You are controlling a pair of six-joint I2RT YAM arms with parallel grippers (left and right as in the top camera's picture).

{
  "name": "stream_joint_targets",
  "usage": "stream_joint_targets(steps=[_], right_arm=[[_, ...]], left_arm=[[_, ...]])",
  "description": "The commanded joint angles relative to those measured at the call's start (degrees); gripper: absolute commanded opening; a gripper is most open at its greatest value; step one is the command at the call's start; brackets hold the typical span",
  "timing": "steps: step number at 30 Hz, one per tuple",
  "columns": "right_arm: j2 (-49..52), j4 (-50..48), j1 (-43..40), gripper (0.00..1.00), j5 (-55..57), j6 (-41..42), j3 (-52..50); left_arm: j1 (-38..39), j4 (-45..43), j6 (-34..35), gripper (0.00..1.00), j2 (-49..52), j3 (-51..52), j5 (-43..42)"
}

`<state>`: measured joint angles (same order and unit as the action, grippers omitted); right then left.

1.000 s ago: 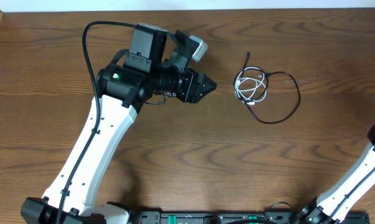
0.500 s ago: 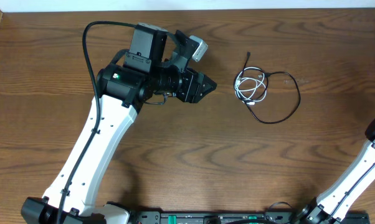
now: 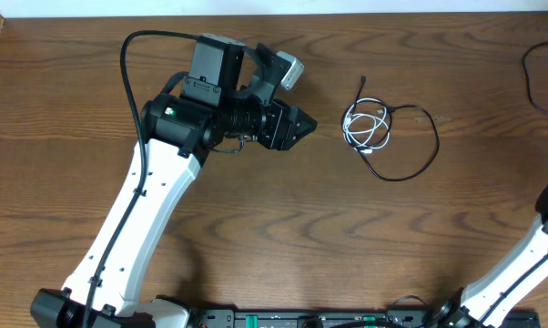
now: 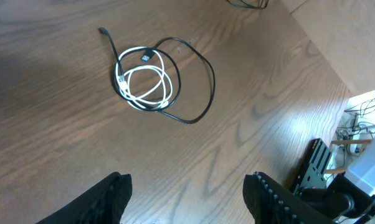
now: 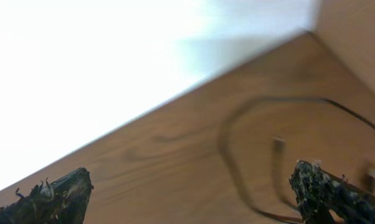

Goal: Untangle cables

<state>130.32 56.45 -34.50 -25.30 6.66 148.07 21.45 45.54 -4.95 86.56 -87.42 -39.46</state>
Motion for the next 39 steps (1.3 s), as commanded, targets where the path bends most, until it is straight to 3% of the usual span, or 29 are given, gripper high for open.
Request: stream_joint_targets(steps=[1,4,10,13,21,24,27,39], right_arm=[[-2.4,2.6,2.97,0.99,-10.36,-1.64,0.44],[-2.75,7.85,6.23,0.99,-10.45,-2.21,0.44],[-2.23,20.39,14.64,0.99,-9.01,-14.64,-0.83],[-1.73,25.27,18.84,0.99,-4.7,-15.52,-2.84],[-1.73,21.4,27.85,0.72,-3.1,-12.33,-17.07],[-1.73,18.32,29.51,0.47,-2.4,-9.7,-22.71],[-1.73,15.67,30.71,0.34,-2.03,-9.25,-28.46],[-1.73,8.33,32.89,0.26,-3.85,-9.27,-44.35]], left_arm=[[-0.11,-0.44,-0.57,0.63,-0.07,-0.07,0.33],[-0.09,-0.37,-0.26,0.63,-0.07,0.04,0.31],[-0.09,-0.2,0.24,0.63,0.66,1.68,0.31],[-0.09,0.26,0.33,0.63,2.16,1.9,0.28],[-0.09,-1.25,0.31,0.63,9.46,1.9,-0.15],[-0.09,-1.25,0.28,0.63,11.98,1.9,-0.15],[-0.09,-1.27,0.28,0.63,13.84,1.9,-0.13],[-0.09,-2.12,0.31,0.63,15.08,1.9,-0.13]])
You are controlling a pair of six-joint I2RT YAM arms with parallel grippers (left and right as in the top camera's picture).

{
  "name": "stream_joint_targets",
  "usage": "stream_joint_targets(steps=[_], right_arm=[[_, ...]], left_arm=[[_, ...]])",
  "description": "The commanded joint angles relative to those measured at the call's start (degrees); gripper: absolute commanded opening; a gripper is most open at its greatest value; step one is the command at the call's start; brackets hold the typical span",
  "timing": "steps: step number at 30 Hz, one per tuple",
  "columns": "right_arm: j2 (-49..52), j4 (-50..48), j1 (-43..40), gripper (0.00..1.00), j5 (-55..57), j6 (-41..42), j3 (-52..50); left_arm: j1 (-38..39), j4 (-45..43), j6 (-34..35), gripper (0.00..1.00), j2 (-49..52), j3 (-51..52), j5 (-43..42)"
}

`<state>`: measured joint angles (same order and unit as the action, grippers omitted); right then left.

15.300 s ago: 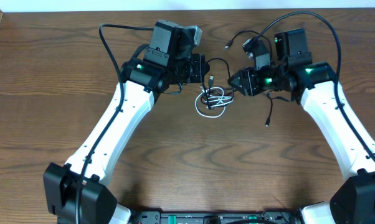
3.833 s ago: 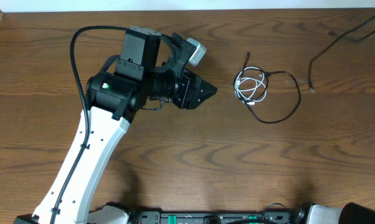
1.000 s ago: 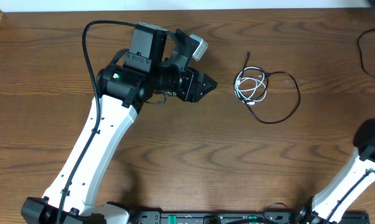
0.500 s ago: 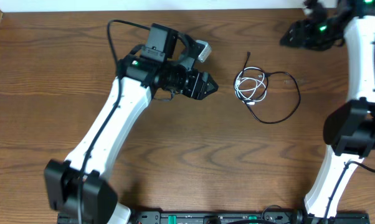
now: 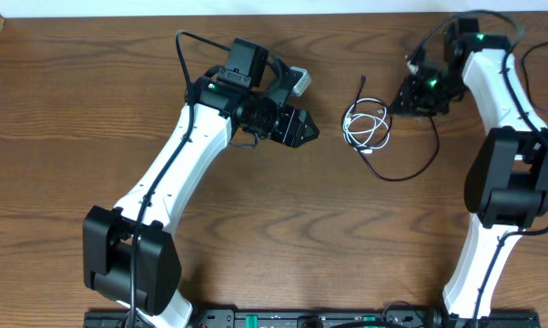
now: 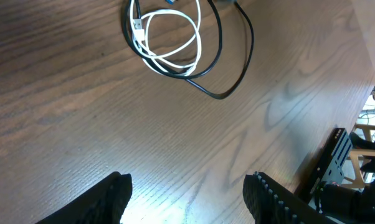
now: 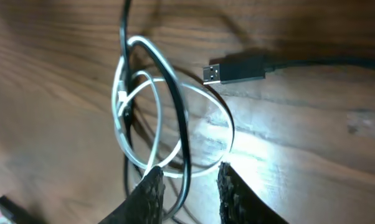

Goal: Untangle cables

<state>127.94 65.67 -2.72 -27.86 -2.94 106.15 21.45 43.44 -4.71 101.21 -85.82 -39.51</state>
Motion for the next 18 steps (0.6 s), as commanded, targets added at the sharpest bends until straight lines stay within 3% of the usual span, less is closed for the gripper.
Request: stream_joint_targets(steps=[1,6,8,10,18], right_arm=[[0.66,-1.79,1.36,0.26,-1.68,0.33,-3.43],[0.66,-6.05,2.36,0.25,-3.89,0.13,-6.75],[0.66,-6.82,2.62,0.18,-3.87,0.17,-7.17],[0.66,-7.78,2.95,0.01,-3.85,0.7,-7.39],[-0.35,-9.97,3.34,0.01,-15.82,2.14,-2.97]], left_arm=[[-0.09,0.0,0.07,0.63,0.44,0.31,-0.09],[-0.09,-0.02,0.04,0.63,0.44,0.31,-0.09],[-0.09,-0.02,0.04,0.63,0.44,0.31,-0.09],[-0.09,0.0,0.07,0.63,0.44,0.31,-0.09],[-0.11,-0.5,0.04,0.63,0.44,0.31,-0.09]])
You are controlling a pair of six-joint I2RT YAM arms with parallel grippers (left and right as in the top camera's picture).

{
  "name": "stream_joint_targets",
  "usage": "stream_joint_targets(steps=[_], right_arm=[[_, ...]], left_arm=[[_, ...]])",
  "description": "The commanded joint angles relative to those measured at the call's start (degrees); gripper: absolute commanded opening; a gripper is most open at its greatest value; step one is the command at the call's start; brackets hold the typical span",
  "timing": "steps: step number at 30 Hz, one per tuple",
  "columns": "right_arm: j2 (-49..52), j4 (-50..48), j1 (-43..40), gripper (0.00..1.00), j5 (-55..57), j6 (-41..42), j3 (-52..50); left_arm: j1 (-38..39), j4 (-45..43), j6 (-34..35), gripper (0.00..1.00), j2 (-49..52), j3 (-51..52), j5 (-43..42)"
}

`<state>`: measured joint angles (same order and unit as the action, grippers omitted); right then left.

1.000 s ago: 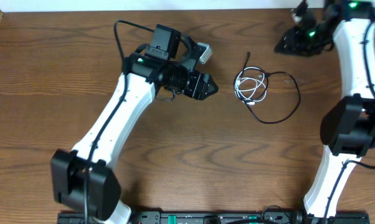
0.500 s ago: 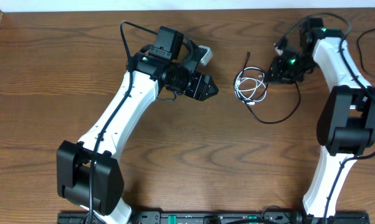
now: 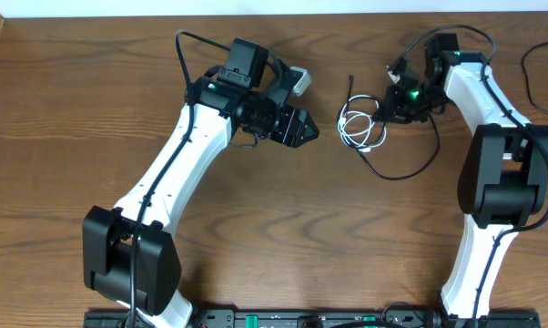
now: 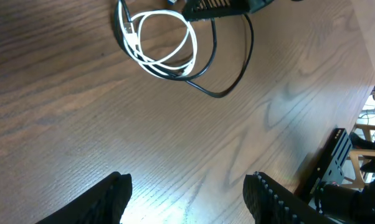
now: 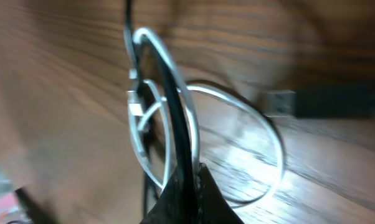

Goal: Untangle cables

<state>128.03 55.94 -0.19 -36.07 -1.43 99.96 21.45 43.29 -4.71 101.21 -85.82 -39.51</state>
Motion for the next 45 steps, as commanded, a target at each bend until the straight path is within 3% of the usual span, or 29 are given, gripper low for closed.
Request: stream_joint_targets(steps=[1,10,18,25,34,38,45], right_arm=[[-0.81,-0.09,0.96,0.01,-9.22,0.39,4.17],[-7.78,0.35,4.63,0.01,-18.38,-0.98,9.66],[-15.98,0.2,5.79,0.01,-18.45,-0.31,9.86],[-16.44,1.79,6.32,0.01,-17.46,-0.33,9.84],[-16.35,4.07,8.55,0.01,-17.42,-1.01,9.79],[-16.35,4.33,8.55,0.01,-17.44,-0.98,9.79],[-16.35,4.61,8.52,0.01,-17.42,-1.01,9.79]], left_arm=[[-0.11,-0.59,0.04,0.63,0.42,0.31,-0.09],[-0.11,-5.11,0.11,0.63,-2.49,0.31,-3.06],[-0.09,-6.49,1.29,0.63,-7.54,0.31,-3.56],[-0.09,-7.78,3.91,0.63,-7.17,0.31,-3.43],[2.08,-16.72,16.09,0.63,-6.47,0.33,5.33],[5.01,-18.67,20.72,0.63,-5.77,0.33,14.27],[7.85,-19.52,22.91,0.62,-3.23,0.33,18.23]])
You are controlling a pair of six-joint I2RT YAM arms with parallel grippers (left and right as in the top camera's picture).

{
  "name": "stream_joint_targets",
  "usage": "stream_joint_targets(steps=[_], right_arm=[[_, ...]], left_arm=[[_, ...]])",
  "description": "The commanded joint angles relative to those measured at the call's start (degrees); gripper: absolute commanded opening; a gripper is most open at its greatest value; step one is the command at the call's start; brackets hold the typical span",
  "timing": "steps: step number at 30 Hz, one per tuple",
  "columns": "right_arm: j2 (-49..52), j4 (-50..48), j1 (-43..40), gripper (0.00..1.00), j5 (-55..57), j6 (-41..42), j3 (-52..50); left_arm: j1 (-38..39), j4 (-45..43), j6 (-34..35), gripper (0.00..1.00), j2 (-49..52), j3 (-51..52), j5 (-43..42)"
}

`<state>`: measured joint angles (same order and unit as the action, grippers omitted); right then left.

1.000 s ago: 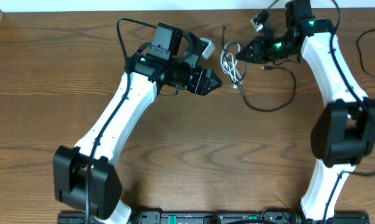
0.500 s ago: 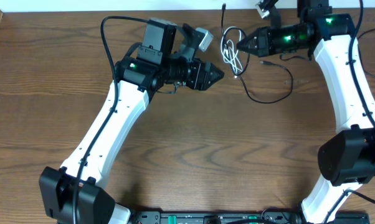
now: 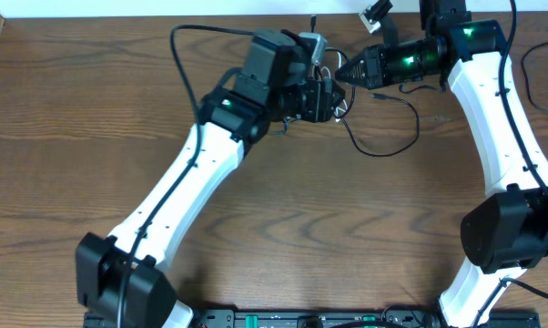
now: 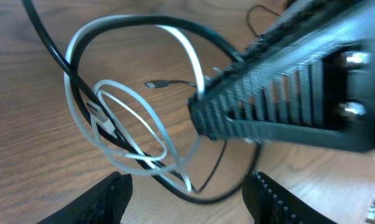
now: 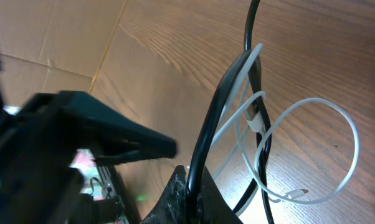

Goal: Untangle cables

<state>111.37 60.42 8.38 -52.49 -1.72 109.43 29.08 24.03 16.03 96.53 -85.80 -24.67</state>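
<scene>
A black cable (image 5: 228, 93) and a white cable (image 5: 352, 143) are looped through each other. My right gripper (image 5: 197, 190) is shut on the black cable and holds the tangle up off the table; in the overhead view the right gripper (image 3: 342, 71) is near the far edge. The black cable's tail (image 3: 392, 128) trails on the wood. My left gripper (image 4: 187, 208) is open just in front of the hanging white loops (image 4: 194, 56), with nothing between its fingers. In the overhead view the left gripper (image 3: 333, 98) nearly meets the right one.
Another black cable (image 3: 533, 77) lies at the table's right edge. The table's far edge (image 3: 256, 13) runs just behind the two grippers. Brown cardboard (image 5: 50, 37) shows beyond the table in the right wrist view.
My right gripper, shut on the black cable beside the coil on the table, now holds the tangle raised and further left, near the far edge. My left gripper has moved right, up to the loops, still open.
The coil lay untouched on the table with my left gripper open to its left and the right arm off at the right edge. Then my right gripper stood open over the coil, then shut on the black cable. Now the tangle hangs lifted between both grippers.
</scene>
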Motion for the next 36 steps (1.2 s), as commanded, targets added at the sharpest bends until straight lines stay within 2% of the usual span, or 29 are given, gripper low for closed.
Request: stream_joint_targets(steps=[1,10,15,20,24,26,27,31,34,36], right_arm=[[0.31,0.2,-0.04,0.01,-1.01,-0.72,0.33],[0.31,0.5,-0.04,0.01,-1.03,-1.18,0.33],[0.31,0.7,-0.04,0.01,-1.03,-1.18,0.33],[0.31,0.68,-0.04,0.01,-1.01,-1.18,0.33],[0.31,0.68,-0.04,0.01,-0.13,-1.14,0.33],[0.31,0.7,-0.04,0.01,1.29,-1.14,0.33],[0.31,0.81,-0.04,0.01,1.77,-1.14,0.33],[0.31,1.62,-0.2,0.01,6.93,-0.28,0.33],[0.31,1.75,-0.48,0.1,15.3,2.67,0.33],[0.31,1.6,-0.59,0.11,22.36,5.07,0.33]], left_arm=[[0.24,-0.37,2.45,0.62,1.86,0.31,3.45],[0.24,-4.98,5.14,0.62,4.0,0.31,4.44],[0.26,-7.08,5.09,0.58,5.09,0.31,4.44],[0.26,-7.1,5.09,0.45,6.93,0.31,4.44],[0.24,-8.59,5.09,0.29,7.15,0.31,4.68],[0.24,-9.77,5.07,0.19,7.15,0.31,4.68],[0.22,-10.14,5.07,0.08,7.15,0.31,4.74],[-0.2,-10.43,5.07,0.08,6.64,0.31,4.81],[-0.83,-10.03,5.07,0.08,5.62,0.31,4.81],[-1.42,-9.55,5.07,0.08,4.39,0.31,4.76]])
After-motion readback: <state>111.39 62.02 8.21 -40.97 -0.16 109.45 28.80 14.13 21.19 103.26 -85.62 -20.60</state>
